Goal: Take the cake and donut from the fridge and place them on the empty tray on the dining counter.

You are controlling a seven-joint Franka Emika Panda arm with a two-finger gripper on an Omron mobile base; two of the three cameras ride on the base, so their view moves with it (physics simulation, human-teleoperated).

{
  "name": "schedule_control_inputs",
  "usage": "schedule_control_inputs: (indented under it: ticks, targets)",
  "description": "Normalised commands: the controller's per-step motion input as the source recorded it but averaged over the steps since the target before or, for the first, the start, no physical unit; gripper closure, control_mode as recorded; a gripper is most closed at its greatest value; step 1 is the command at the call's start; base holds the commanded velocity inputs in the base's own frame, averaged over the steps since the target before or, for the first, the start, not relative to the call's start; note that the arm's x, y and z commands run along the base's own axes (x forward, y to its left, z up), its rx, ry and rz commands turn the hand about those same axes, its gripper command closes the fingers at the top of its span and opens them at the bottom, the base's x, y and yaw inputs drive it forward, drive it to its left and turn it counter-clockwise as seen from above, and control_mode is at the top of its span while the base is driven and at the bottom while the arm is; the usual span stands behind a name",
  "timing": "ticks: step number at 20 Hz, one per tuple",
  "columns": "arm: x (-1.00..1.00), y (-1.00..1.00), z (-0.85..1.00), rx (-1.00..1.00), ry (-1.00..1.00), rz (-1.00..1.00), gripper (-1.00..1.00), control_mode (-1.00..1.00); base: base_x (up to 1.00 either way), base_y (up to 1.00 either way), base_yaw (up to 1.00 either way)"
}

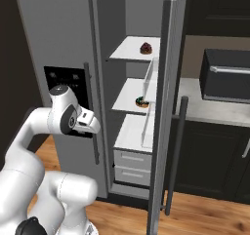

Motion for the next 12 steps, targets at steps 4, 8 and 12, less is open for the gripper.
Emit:
schedule_control_inputs:
  ticks: [4, 8, 12]
  targets:
    - [0.0, 0.0, 0.0, 0.0, 0.0, 0.0, 1.0, 1.0, 0.0, -0.02, 0.0]
    - [0.0, 0.0, 0.0, 0.0, 0.0, 0.0, 1.0, 1.0, 0.08, 0.0, 0.0]
    - [0.0, 0.0, 0.0, 0.0, 0.0, 0.0, 1.0, 1.0, 0.13, 0.0, 0.0]
